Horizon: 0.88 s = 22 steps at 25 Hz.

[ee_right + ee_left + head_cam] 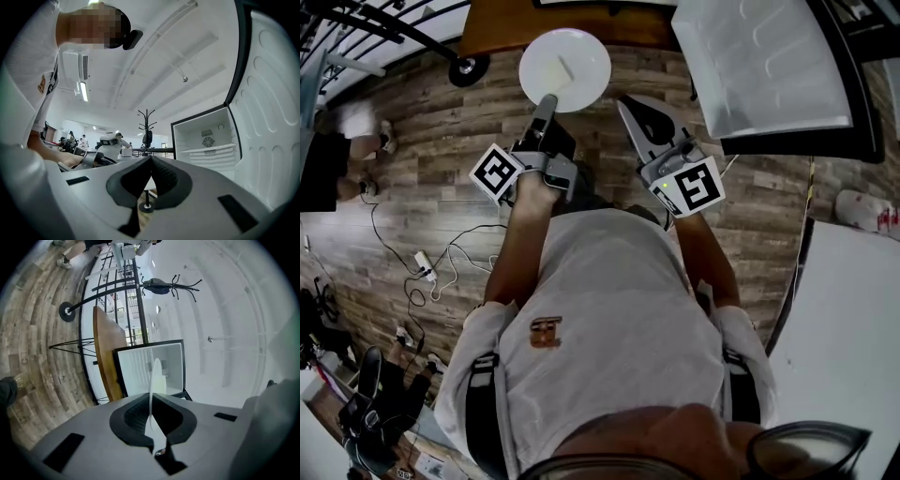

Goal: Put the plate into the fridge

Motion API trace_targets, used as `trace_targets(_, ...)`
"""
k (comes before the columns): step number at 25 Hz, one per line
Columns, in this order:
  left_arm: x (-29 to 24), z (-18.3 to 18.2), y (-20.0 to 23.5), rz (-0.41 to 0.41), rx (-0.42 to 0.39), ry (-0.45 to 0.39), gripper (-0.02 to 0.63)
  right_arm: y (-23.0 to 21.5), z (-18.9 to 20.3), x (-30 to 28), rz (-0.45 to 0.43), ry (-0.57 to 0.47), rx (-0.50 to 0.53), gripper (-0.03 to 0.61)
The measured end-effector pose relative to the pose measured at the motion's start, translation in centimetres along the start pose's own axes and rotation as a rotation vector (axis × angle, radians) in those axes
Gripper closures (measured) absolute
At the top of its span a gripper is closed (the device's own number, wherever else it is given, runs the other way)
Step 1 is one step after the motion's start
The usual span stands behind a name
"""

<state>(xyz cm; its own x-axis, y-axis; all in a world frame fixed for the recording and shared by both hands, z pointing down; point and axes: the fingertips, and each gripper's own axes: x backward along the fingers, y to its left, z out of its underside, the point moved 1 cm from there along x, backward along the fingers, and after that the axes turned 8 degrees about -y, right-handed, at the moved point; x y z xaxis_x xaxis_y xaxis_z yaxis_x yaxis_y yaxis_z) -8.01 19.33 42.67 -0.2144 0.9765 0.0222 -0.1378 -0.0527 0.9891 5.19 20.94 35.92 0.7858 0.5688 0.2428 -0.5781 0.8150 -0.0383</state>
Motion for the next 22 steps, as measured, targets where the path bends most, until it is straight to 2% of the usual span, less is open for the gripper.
trace_targets(8,-11.5,-6.5,1.0,-0.010,0.014,0.038,0.589,-7.5,2.0,-10.7,0.026,0.027,0.008,0.546)
trace_targets(19,-16.1,-7.3,1.5,0.033,-0.022,0.148,0.590,-9.7,3.3,-13.1,0.116,0.014,0.036,0.546)
trace_targets(22,-20.2,-9.3,1.7,0.027,-0.015,0.167,0.590,-12.3,3.5,-16.6,0.134,0.020,0.042,0.546)
